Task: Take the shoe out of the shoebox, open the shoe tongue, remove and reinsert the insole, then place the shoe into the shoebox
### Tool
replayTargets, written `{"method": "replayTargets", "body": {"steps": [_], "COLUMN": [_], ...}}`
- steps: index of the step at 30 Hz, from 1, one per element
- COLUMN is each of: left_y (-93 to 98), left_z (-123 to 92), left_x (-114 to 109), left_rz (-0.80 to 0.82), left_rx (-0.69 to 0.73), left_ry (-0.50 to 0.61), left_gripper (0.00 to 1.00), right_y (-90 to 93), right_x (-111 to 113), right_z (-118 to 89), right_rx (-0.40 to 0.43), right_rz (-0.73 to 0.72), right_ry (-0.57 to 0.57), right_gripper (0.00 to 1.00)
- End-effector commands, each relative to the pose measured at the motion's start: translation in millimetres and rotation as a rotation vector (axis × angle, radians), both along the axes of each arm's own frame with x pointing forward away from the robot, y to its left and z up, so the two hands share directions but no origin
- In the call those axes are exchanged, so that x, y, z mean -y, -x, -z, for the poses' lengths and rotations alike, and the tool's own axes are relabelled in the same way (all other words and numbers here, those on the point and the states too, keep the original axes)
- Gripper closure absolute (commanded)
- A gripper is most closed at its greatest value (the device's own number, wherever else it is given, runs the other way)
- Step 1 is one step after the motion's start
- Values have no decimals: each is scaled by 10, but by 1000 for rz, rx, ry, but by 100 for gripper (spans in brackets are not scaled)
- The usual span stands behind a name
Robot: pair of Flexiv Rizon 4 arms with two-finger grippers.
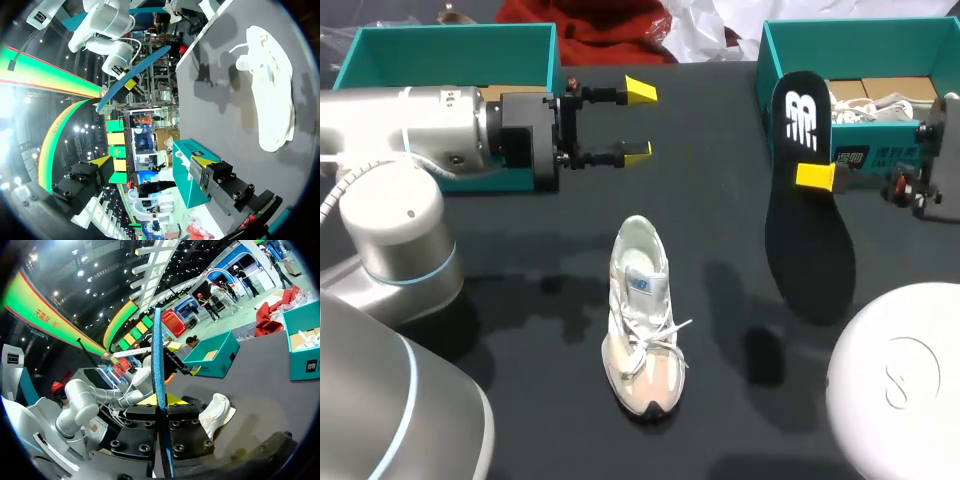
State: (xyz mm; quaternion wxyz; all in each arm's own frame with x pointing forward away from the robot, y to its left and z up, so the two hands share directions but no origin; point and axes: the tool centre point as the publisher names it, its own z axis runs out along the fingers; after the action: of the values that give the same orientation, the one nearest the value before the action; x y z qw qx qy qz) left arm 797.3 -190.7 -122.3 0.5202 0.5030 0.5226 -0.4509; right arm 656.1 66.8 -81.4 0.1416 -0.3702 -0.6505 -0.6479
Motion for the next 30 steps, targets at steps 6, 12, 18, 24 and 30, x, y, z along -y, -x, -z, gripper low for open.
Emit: {"method": "replayTargets", "body": {"steps": [6,12,18,24,30], "left_y": [-4,-4,-4,-4,-4], "left_z": [1,1,1,1,1], "left_x": [15,15,15,15,15], "left_rz": [-1,-1,-1,-1,-1], "left_rx": [2,2,2,2,2], "left_ry": [-1,-1,-1,-1,-1], "left_gripper": [0,0,0,0,0], "right_y": [-79,-259,-687,-687,-687], "right_x": [-62,15,169,169,169], "right_z": [-17,-38,19,19,19], "right_rx": [-28,-78,-265,-265,-265], "right_rz": [-6,-1,-4,-4,-4], "right_ry": [20,48,75,75,75], "right_gripper": [100,100,100,100,100]}}
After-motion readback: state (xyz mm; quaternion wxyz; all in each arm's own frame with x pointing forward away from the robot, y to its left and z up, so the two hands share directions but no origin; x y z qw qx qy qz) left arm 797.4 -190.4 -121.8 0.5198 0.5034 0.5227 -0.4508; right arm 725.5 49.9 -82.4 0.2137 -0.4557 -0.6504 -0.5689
